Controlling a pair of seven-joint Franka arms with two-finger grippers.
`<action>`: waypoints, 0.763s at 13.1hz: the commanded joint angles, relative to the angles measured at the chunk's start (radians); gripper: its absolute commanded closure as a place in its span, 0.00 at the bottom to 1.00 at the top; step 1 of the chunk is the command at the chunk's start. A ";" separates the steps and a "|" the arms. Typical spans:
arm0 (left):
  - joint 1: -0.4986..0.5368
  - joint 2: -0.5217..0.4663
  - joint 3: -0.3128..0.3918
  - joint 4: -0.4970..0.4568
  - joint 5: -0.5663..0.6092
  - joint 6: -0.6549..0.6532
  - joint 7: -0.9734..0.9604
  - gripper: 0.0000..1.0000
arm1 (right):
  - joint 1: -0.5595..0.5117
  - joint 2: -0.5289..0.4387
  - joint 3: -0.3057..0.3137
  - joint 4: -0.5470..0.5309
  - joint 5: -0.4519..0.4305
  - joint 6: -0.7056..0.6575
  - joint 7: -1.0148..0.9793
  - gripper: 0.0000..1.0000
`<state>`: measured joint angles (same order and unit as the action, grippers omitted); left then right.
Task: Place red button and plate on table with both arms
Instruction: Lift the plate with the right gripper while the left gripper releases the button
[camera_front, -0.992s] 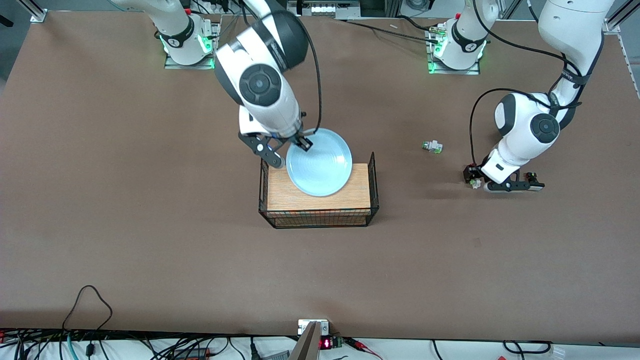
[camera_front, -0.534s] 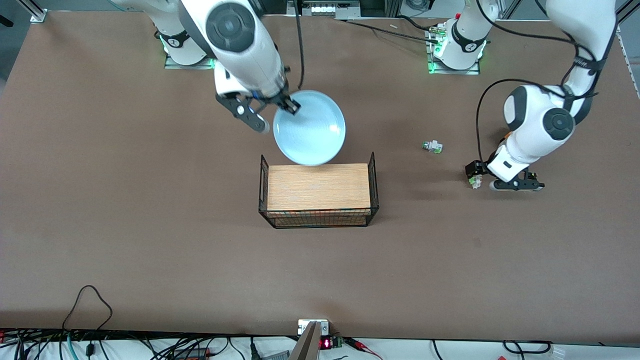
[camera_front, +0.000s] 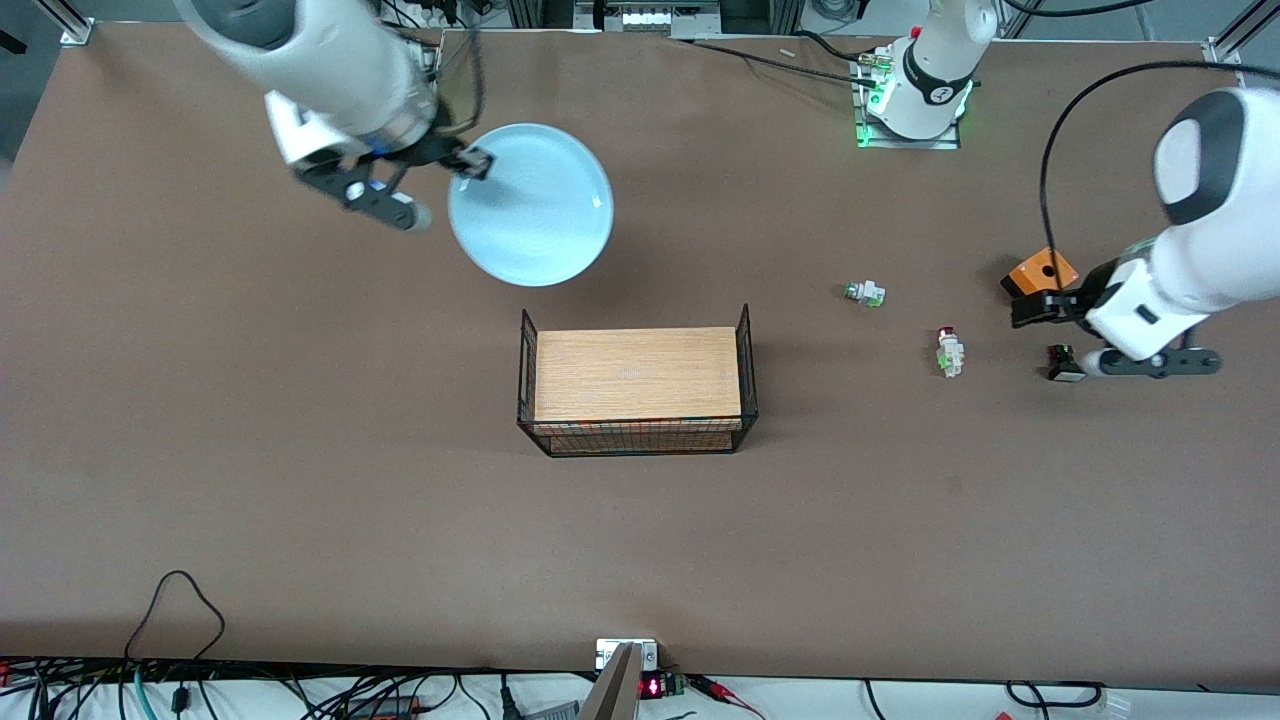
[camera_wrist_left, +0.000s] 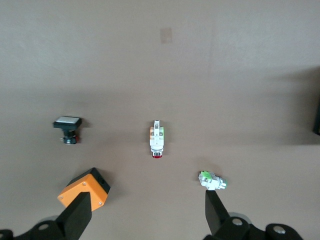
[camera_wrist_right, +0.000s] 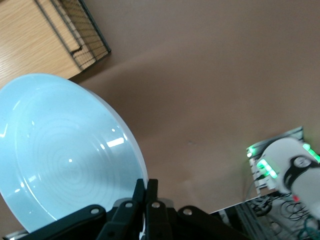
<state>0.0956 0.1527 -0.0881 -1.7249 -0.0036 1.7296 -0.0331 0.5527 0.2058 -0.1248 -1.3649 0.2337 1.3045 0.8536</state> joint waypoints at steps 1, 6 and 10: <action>0.001 0.038 0.008 0.126 -0.013 -0.091 0.025 0.00 | -0.179 0.000 0.013 -0.019 0.019 -0.033 -0.290 1.00; 0.012 0.039 0.008 0.278 -0.012 -0.156 0.022 0.00 | -0.388 0.082 0.014 -0.031 0.019 -0.010 -0.670 1.00; 0.012 0.038 0.007 0.298 -0.012 -0.151 0.032 0.00 | -0.522 0.203 0.014 -0.031 0.027 0.111 -0.959 1.00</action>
<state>0.1039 0.1666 -0.0816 -1.4787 -0.0036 1.6002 -0.0294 0.0899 0.3551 -0.1299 -1.4063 0.2387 1.3711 0.0070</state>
